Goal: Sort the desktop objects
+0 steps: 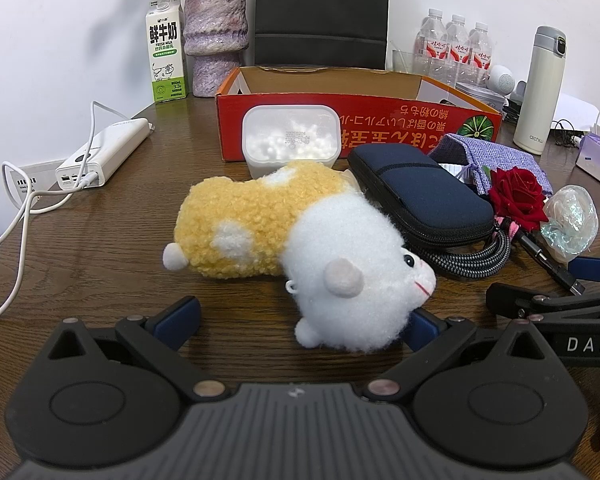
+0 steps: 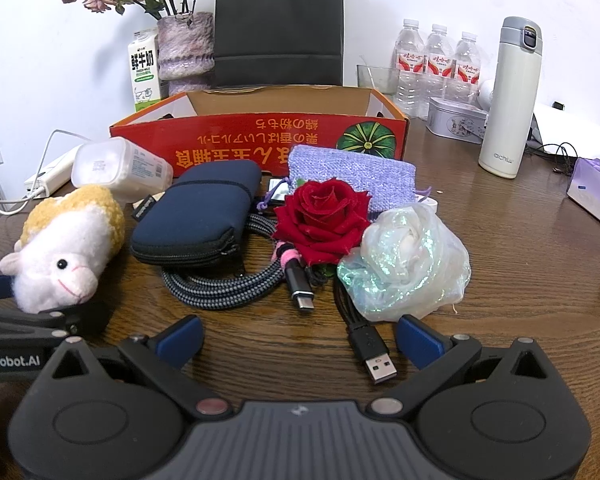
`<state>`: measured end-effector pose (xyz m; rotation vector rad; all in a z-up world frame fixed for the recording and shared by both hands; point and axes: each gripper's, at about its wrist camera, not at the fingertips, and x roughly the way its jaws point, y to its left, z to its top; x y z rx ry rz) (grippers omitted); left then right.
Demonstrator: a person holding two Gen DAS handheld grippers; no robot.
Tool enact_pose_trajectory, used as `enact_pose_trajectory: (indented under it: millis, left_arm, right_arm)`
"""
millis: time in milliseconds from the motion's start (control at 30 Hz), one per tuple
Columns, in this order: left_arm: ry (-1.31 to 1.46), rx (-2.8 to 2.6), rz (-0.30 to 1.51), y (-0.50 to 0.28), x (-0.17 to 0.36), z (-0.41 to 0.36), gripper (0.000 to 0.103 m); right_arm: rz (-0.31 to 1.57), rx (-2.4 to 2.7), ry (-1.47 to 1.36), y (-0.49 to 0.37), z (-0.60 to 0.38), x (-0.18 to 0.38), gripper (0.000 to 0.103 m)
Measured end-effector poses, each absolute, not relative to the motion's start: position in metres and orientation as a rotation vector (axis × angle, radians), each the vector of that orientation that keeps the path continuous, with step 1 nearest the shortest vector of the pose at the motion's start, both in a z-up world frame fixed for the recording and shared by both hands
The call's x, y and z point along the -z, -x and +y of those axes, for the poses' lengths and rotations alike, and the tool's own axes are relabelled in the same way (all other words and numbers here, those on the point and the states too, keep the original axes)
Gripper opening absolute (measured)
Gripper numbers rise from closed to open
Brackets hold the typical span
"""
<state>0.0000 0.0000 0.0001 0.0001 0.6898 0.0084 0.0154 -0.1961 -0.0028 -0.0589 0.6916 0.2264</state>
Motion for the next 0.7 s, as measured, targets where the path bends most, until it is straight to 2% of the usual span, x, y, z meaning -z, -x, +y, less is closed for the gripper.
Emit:
enact_pose_trajectory:
  millis: [400,533,600,633,700]
  left_arm:
    - [-0.003,-0.025,0.69,-0.006,0.002,-0.001,0.103]
    - [-0.012,0.138,0.676,0.019,-0.012,0.006,0.103]
    - [0.031,0.196,0.577,0.032,-0.034,0.016,0.103]
    - [0.049,0.198,0.507,0.034,-0.047,0.022,0.103]
    - [0.067,0.155,0.434,0.022,-0.068,0.032,0.103]
  right_arm:
    - [0.691,-0.223,0.058,-0.014,-0.197,0.003,0.103]
    - [0.717,-0.271,0.077,-0.007,-0.203,0.0,0.103]
    - [0.735,-0.292,0.047,0.001,-0.213,-0.008,0.101]
    - [0.709,-0.316,0.016,0.007,-0.221,-0.016,0.097]
    - [0.617,-0.378,-0.039,0.015,-0.237,-0.038,0.097]
